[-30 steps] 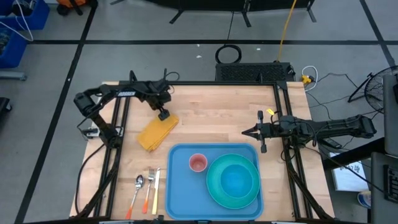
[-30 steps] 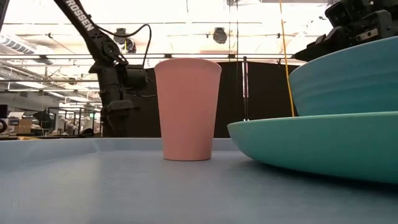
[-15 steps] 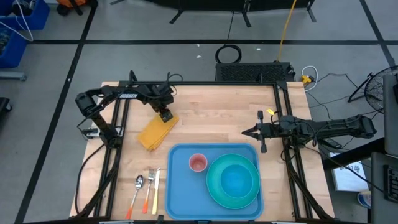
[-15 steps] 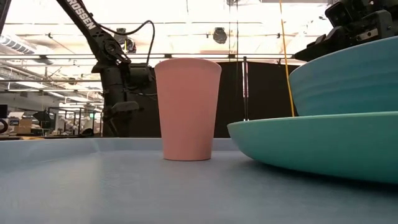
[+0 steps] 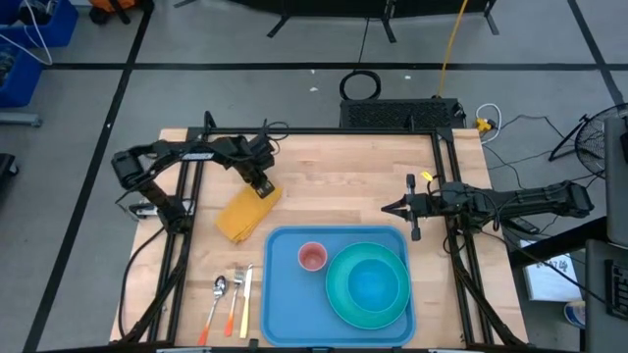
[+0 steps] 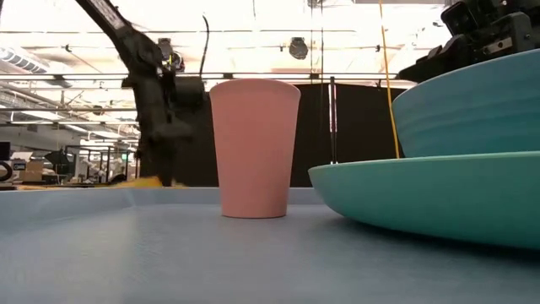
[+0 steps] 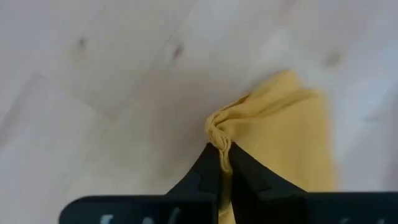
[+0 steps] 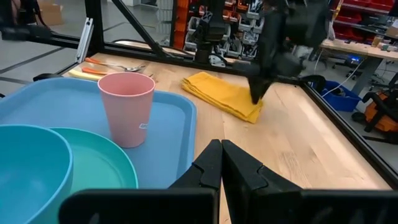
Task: Set up tray
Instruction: Put the yellow napkin on the blue serving tray to the left of the green plate
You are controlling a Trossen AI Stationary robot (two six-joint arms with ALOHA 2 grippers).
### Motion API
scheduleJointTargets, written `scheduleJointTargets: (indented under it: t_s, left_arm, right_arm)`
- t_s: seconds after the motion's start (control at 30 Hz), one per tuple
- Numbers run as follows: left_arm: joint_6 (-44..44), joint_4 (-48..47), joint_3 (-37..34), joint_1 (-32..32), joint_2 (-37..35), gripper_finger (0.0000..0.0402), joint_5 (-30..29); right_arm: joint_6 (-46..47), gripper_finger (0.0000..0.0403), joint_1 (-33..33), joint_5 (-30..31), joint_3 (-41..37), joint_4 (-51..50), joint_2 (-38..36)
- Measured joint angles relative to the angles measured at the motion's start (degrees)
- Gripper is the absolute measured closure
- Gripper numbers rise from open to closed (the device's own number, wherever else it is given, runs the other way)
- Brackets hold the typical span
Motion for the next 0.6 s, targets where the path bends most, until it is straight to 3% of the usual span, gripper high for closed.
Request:
scheduleJointTargets:
  t_s: [0.33,0.6]
  left_arm:
    - [-5.4,-3.1,6.3,-7.6,-19.8,0.0392,-8.9]
    - [-13.4,-4.5,12.3,-21.2,-27.7,0.0392,-18.2]
  right_arm:
    - [0.0,0.0403,0.0,-0.1,0.0,0.4,0.0]
    - [-0.2,0.0403,0.0,0.0,0.0,1.0,0.0]
